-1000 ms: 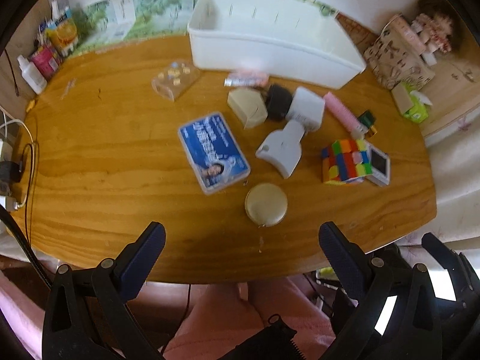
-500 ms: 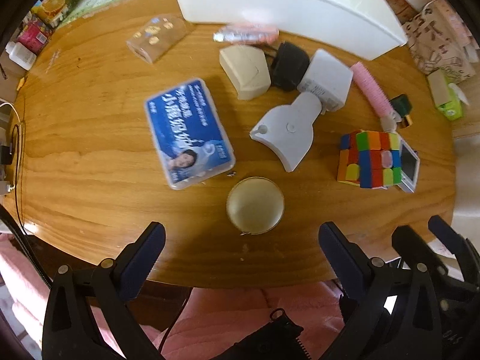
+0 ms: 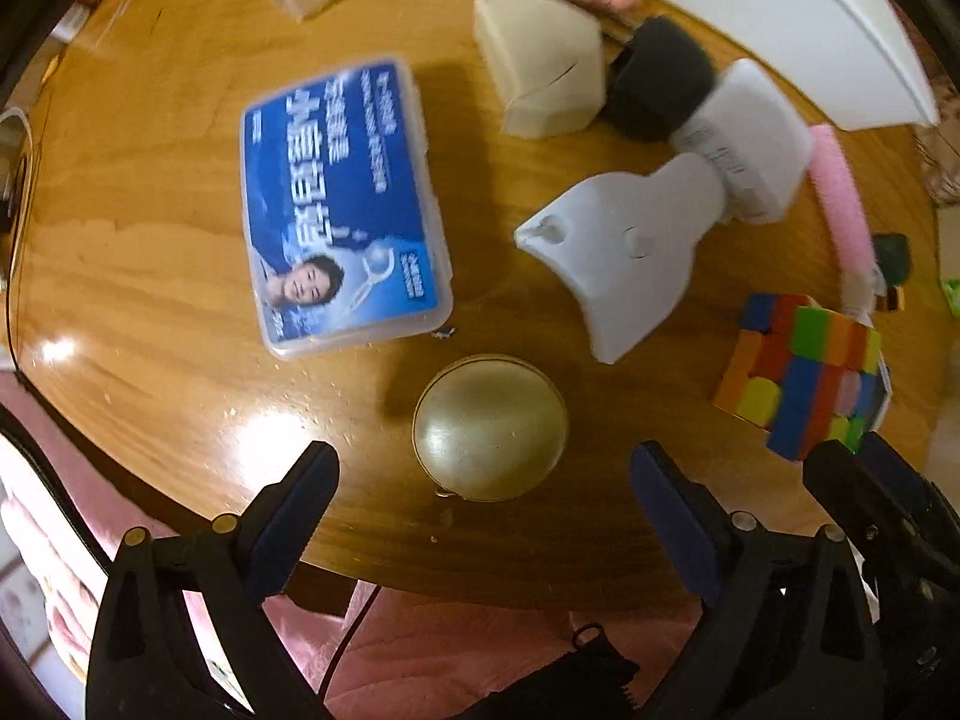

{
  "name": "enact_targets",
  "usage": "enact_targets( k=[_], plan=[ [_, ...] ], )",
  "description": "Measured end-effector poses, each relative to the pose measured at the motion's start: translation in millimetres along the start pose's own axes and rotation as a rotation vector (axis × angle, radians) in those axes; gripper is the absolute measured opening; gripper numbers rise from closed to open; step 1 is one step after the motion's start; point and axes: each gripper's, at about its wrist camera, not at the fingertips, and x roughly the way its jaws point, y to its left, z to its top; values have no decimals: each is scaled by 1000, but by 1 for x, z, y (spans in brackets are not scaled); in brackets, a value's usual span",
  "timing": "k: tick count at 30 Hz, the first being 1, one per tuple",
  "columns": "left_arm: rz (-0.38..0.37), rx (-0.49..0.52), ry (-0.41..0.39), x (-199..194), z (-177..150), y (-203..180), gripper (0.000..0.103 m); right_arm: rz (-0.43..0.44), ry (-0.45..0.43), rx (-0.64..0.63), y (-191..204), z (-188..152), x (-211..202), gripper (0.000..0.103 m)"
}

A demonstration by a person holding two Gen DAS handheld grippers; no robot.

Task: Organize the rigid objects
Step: 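Grasp the Rubik's cube with the right tool while the left tool grasps the gold compact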

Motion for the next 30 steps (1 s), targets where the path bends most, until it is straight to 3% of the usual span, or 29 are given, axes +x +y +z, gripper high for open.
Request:
enact_targets(
  k=[8, 14, 15, 17, 22, 30],
  plan=[
    [-9, -86, 37, 24, 2, 9, 90, 37, 58, -55, 2, 16, 15, 82],
    [-2, -127, 32, 32, 1, 16, 83, 48, 89, -80, 4, 25, 23, 75],
    [1, -132, 29, 32, 2, 16, 82, 47, 89, -87, 6, 25, 24, 70],
    [10, -137, 20, 37, 1, 17, 79, 70, 95, -91, 8, 29, 28, 61],
    [16, -139, -5, 22, 2, 10, 59, 66, 97, -94, 14, 32, 30, 60],
    [-9, -113, 5, 16, 0, 19, 59, 57, 82, -51, 6, 18, 22, 59]
  ],
)
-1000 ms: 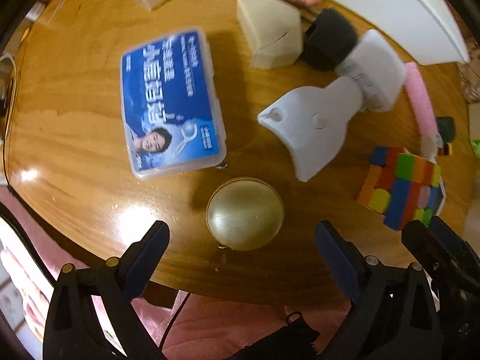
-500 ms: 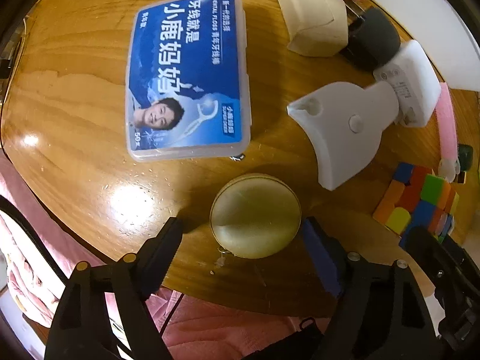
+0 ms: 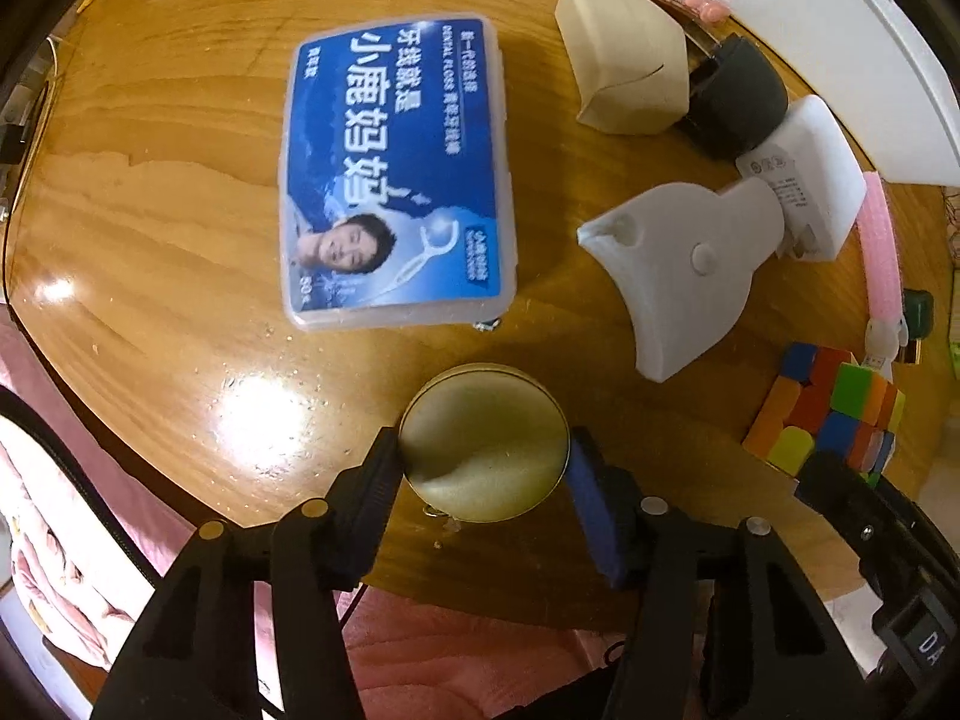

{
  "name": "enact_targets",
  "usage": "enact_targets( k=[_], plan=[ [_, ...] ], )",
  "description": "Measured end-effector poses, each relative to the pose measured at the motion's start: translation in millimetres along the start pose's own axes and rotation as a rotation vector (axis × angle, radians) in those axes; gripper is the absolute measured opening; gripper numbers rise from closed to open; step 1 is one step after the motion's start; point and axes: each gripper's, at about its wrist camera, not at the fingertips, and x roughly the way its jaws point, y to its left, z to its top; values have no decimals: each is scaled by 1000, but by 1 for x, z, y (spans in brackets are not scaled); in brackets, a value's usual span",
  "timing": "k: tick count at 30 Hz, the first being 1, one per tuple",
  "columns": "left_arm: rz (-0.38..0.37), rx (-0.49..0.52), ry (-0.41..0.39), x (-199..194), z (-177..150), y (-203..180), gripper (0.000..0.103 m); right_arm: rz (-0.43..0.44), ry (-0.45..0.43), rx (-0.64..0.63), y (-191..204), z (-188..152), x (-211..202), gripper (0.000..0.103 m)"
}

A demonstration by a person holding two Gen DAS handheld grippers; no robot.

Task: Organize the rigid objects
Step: 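Grasp the Rubik's cube with the right tool while the left tool grasps the gold compact, then carry both items over the white bin and release them inside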

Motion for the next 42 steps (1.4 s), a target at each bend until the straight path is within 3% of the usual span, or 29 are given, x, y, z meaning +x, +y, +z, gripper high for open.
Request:
enact_targets(
  k=[10, 22, 29, 32, 42],
  plan=[
    [-22, 108, -109, -25, -15, 60, 59, -6, -92, 76, 13, -27, -22, 58],
    [-53, 322, -345, -94, -16, 137, 59, -21, -389, 147, 76, -68, -67, 58],
    [-83, 410, -518, -141, -30, 112, 59, -40, -578, 145, 106, -95, -88, 58],
    [-110, 422, -575, -159, -24, 69, 59, -56, -646, 132, 115, -104, -100, 58],
    [-198, 451, -802, -213, -7, 56, 59, -134, -853, 66, 124, -104, -139, 58]
  ],
)
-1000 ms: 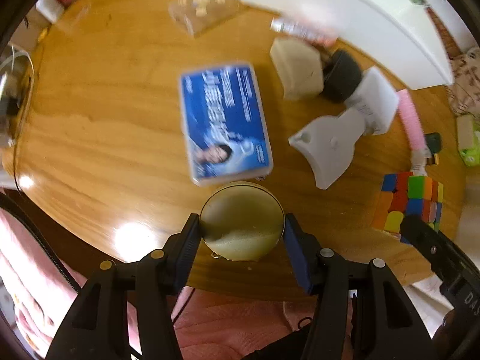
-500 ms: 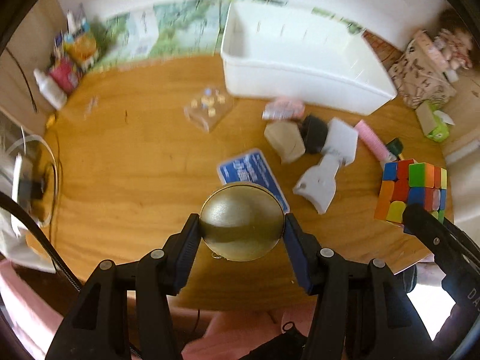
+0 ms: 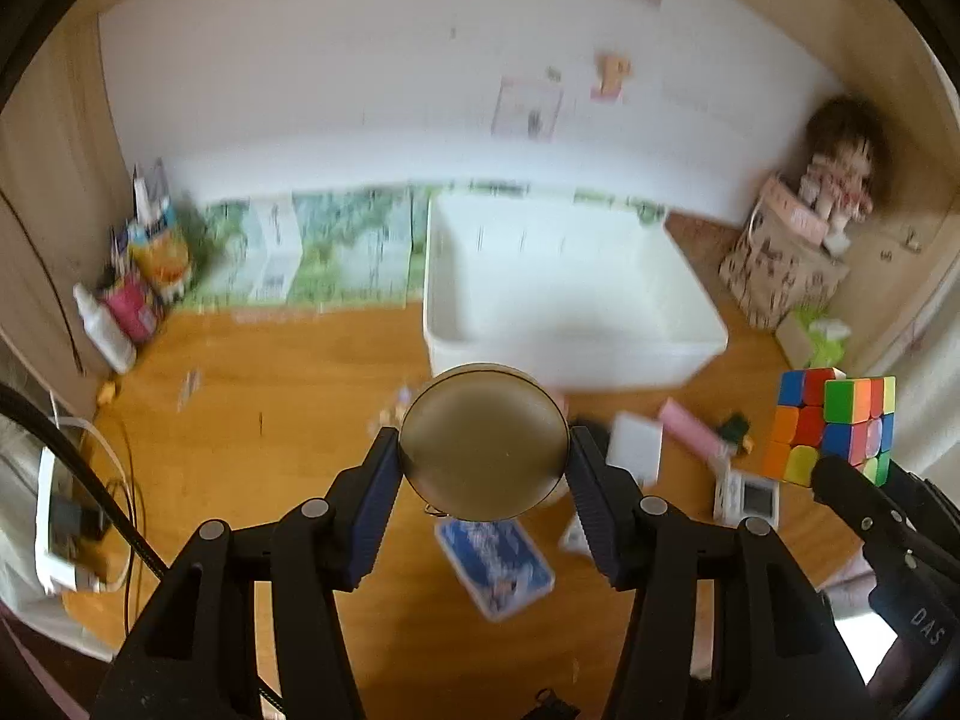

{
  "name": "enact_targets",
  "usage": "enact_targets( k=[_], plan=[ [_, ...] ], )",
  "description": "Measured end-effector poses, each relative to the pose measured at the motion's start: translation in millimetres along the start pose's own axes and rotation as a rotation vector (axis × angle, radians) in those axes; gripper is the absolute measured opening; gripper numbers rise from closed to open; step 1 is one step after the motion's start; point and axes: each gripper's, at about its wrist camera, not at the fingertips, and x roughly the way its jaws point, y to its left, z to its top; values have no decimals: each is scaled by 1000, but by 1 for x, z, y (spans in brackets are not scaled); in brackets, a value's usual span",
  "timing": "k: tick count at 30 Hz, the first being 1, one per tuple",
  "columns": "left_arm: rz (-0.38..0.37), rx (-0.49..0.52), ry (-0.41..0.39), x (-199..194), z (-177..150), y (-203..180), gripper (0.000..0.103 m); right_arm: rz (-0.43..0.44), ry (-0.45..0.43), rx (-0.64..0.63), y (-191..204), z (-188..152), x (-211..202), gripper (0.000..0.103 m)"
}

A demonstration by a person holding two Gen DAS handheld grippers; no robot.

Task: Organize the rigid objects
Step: 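Carry both items over the white bin and release them inside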

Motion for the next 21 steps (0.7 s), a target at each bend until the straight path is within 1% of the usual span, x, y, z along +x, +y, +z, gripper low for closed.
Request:
enact_targets(
  k=[5, 10, 13, 15, 19, 21],
  plan=[
    [3, -7, -89, -3, 28, -2, 59, 0, -104, -28, -8, 29, -1, 58],
    [-2, 34, -177, 0, 51, -12, 59, 16, -188, -64, -17, 57, 6, 58],
    [-44, 36, -232, 4, 62, -18, 59, 38, -222, -84, -23, 71, 14, 58],
    [-57, 44, -257, 8, 67, -23, 59, 51, -246, -94, -26, 81, 21, 58],
    [-73, 80, -317, 19, 77, -35, 59, 76, -274, -119, -32, 97, 39, 58],
    [-67, 92, -336, 29, 83, -40, 59, 86, -285, -135, -35, 104, 50, 58]
  ],
)
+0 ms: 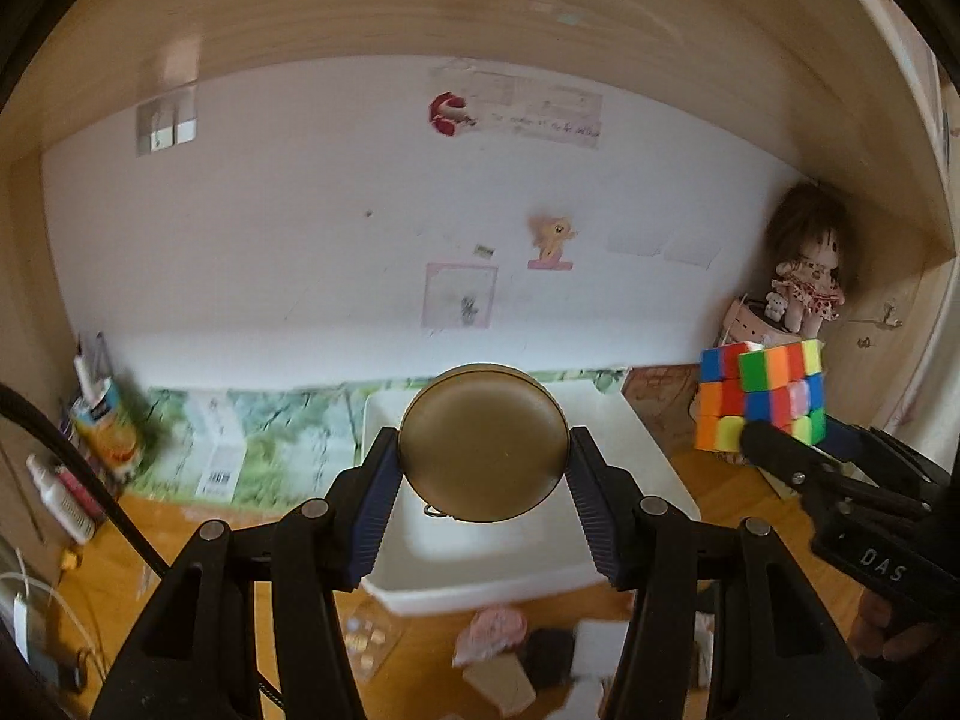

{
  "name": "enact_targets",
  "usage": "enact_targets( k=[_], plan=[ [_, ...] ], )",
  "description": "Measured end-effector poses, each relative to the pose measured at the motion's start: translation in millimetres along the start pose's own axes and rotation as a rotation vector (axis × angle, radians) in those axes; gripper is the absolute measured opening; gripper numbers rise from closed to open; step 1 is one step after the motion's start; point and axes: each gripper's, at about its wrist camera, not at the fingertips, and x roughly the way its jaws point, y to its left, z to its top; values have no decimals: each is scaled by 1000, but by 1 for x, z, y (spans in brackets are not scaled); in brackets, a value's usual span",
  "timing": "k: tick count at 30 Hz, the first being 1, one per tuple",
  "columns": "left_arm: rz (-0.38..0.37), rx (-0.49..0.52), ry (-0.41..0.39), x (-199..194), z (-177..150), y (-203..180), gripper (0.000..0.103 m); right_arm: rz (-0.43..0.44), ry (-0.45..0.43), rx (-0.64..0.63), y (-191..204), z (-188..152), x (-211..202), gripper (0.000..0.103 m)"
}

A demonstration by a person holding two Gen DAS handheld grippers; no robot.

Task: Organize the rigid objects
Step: 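Carry both items over the white bin and release them inside, then withdraw both open tools from the bin back over the desk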

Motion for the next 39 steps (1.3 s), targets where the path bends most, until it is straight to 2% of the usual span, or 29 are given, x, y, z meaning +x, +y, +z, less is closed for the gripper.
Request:
enact_targets(
  k=[4, 9, 15, 19, 26, 28, 30, 32, 39],
  plan=[
    [60, 11, 0, 30, 3, -3, 59, 30, 6, -36, -8, 3, 29, 58],
    [77, -34, 95, 83, -2, 4, 59, 70, 68, -41, -19, -2, 72, 58],
    [104, -56, 213, 137, -15, 6, 59, 106, 214, 3, -31, -18, 128, 58],
    [115, -75, 272, 158, -25, 5, 59, 149, 319, 84, -38, -32, 157, 58],
    [118, -75, 352, 178, -36, 4, 60, 136, 404, 170, -47, -49, 181, 56],
    [118, -75, 350, 177, -35, 2, 74, 142, 407, 196, -53, -51, 184, 57],
    [121, -77, 333, 174, -33, 2, 83, 144, 375, 199, -55, -49, 179, 57],
    [118, -79, 323, 171, -31, 1, 83, 152, 347, 166, -52, -45, 175, 58],
    [123, -89, 283, 148, -20, 0, 83, 181, 299, 142, -47, -34, 163, 73]
  ],
)
